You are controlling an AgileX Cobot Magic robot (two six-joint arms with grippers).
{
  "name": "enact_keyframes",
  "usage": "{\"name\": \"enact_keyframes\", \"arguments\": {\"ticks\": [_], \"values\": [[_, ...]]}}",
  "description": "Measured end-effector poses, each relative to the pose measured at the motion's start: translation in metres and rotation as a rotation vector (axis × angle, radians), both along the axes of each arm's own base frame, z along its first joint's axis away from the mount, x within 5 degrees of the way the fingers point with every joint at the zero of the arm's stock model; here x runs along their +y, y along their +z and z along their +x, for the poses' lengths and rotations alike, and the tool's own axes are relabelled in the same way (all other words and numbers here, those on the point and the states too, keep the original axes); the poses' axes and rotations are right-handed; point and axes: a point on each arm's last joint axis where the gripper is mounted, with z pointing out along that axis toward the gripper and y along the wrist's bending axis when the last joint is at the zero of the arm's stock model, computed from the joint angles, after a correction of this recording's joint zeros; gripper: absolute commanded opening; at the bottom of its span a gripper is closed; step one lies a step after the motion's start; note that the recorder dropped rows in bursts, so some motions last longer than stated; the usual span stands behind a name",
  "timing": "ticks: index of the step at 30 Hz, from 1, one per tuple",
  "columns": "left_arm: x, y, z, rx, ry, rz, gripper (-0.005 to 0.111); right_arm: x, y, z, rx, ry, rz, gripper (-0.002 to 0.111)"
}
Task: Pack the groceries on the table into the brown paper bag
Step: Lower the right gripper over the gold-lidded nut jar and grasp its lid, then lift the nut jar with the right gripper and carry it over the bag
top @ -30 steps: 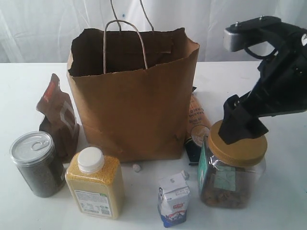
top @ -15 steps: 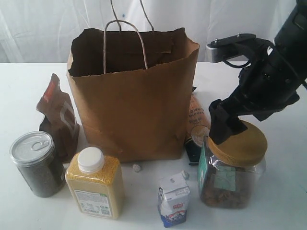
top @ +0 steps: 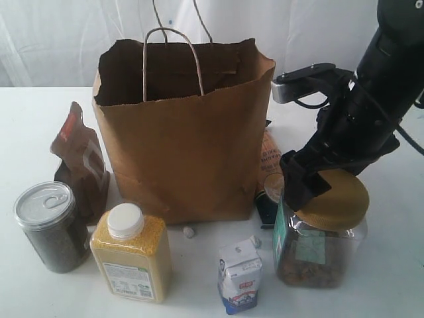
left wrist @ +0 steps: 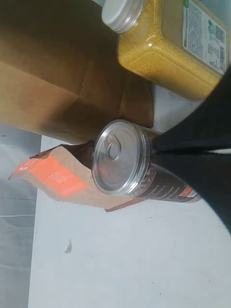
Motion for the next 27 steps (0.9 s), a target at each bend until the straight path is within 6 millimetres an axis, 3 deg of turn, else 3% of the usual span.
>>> {"name": "enact_keyframes", "arguments": {"ticks": [12,15,18,23,27], "values": [[0.000,0.000,0.000,0.000,0.000,0.000,0.000,0.001,-0.021,0.004,0.064,0.000,-0.039,0.105],[0.000,0.000,0.000,0.000,0.000,0.000,0.000,0.000,-0.022,0.004,0.050,-0.002,-0.036,0.100],[0.000,0.000,0.000,0.000,0.000,0.000,0.000,0.000,-0.023,0.004,0.042,-0.003,-0.033,0.075],[0.000,0.000,0.000,0.000,0.000,0.000,0.000,0.001,-0.022,0.005,0.023,-0.009,-0.019,0.003],[0.000,0.000,0.000,0.000,0.000,0.000,0.000,0.001,-0.019,0.004,0.021,-0.008,-0.018,0.001]]}}
